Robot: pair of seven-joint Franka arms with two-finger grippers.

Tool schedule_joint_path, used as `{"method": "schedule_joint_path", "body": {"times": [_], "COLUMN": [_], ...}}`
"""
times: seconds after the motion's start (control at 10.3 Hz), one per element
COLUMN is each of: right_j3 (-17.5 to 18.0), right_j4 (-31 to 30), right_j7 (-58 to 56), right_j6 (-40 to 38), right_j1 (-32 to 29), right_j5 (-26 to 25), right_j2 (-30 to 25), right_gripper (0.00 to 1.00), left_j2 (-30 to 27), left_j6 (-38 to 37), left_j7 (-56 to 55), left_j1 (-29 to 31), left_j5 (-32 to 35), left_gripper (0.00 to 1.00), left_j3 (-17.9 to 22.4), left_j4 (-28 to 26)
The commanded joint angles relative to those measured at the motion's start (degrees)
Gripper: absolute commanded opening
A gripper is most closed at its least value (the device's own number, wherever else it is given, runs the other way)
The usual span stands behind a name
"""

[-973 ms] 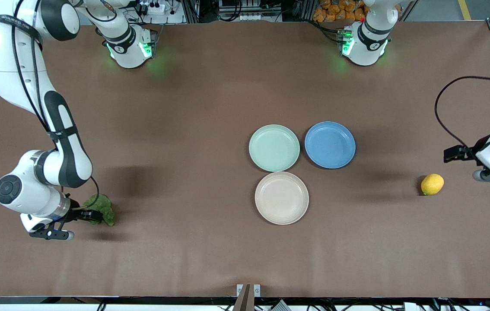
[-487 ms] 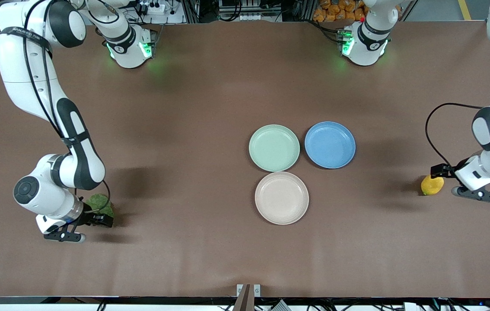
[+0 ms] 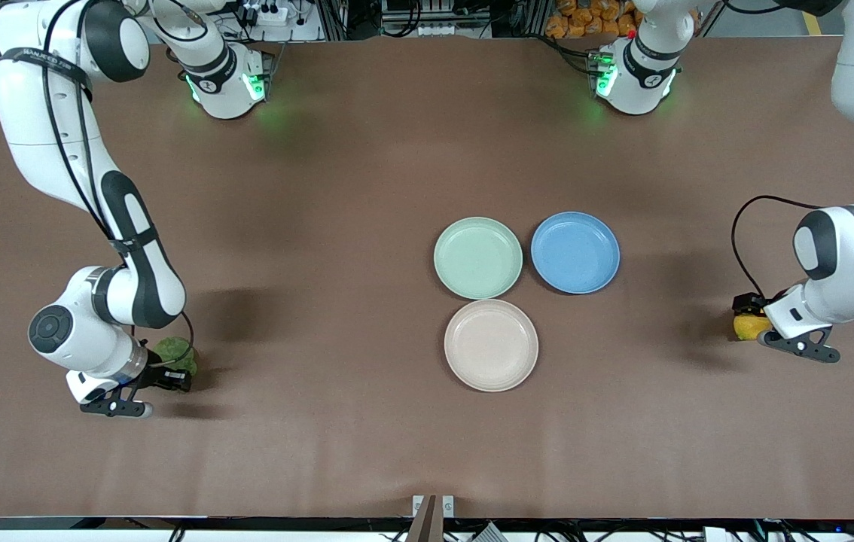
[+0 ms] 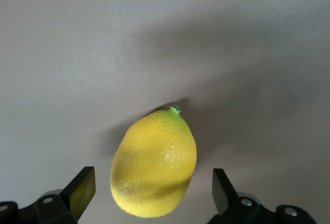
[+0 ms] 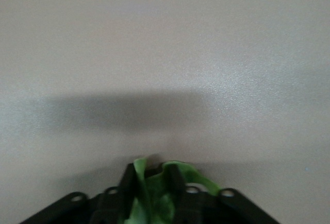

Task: Place lemon and lettuce in plates
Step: 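Close the right gripper on the lettuce while the left gripper grasps the lemon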

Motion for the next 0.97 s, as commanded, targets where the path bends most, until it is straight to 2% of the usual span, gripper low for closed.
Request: {"method": "schedule_joint_path", "body": {"times": [0.0, 0.19, 0.29, 0.39, 0.49, 0.68, 0.88], "right_j3": [0.38, 0.55, 0.64, 0.81, 0.73, 0.90, 1.95], "right_j4": [-0.16, 4.58, 5.82, 6.10, 6.19, 6.19, 8.19], "right_j7": [0.38, 3.70, 6.34, 11.33, 17.12, 28.02, 43.63], "right_j6": [-7.15, -17.28, -20.45, -21.26, -21.45, -21.54, -21.27], "right_j1": [-0.03, 0.23, 1.54, 3.72, 6.70, 12.15, 18.65], "right_j5": [-0.60, -0.60, -0.60, -0.60, -0.60, 0.19, 1.33], "right_j2": [-4.38, -6.14, -6.85, -7.90, -8.78, -11.93, -12.39], "right_gripper": [0.00, 0.00, 0.00, 0.00, 0.00, 0.00, 0.00], "left_j2": [1.05, 2.18, 2.36, 2.45, 2.45, 1.75, 0.44], "left_j6": [0.36, 0.36, 0.36, 0.45, 0.45, 0.36, 0.01], "left_j7": [0.95, 1.13, 1.13, 1.13, 1.22, 0.43, -1.66], "left_j1": [0.76, 0.76, 0.50, 0.58, 0.58, -0.11, -0.82], "left_j5": [1.49, 1.49, 1.49, 1.49, 1.49, 1.23, 0.35], "left_gripper": [1.00, 1.00, 0.76, 0.10, 0.00, 0.00, 0.00], "left_j3": [-0.50, -0.50, -0.50, -0.50, -0.50, -0.68, -1.81], "left_j4": [0.94, 1.03, 1.12, 1.21, 1.90, 3.05, 4.98]}}
